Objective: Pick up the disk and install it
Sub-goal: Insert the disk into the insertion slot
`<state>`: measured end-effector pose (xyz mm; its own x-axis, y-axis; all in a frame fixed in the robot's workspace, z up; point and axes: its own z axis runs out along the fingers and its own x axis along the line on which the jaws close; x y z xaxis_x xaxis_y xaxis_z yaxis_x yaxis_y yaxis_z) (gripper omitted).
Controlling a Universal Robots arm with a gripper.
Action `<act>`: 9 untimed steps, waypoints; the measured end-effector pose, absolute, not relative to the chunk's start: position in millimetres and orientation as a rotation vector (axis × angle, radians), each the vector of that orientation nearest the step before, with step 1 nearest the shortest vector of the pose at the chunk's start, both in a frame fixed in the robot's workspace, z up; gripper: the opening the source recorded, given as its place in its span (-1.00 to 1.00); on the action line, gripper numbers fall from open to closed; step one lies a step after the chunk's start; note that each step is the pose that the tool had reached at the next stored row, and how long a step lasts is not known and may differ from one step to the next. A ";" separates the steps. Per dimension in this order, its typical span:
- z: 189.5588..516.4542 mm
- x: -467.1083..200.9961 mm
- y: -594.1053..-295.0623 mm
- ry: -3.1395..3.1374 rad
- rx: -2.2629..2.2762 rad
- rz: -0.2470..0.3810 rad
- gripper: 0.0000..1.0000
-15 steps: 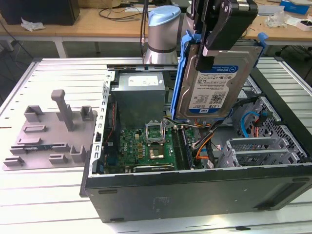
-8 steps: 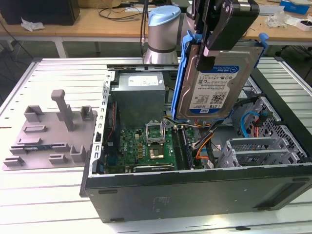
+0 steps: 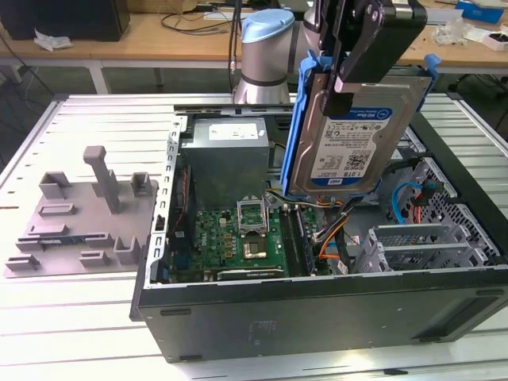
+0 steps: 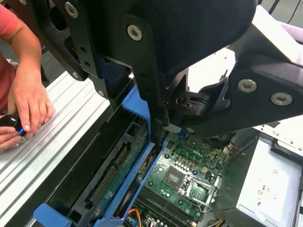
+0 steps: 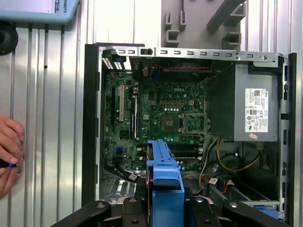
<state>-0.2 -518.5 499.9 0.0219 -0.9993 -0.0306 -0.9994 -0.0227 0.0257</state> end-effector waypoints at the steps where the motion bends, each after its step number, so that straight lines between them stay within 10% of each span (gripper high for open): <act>1: 499.9 0.8 -520.3 2.194 -2.243 0.062 -0.26; 9: 499.8 8.5 -537.2 2.193 -2.243 0.061 -0.26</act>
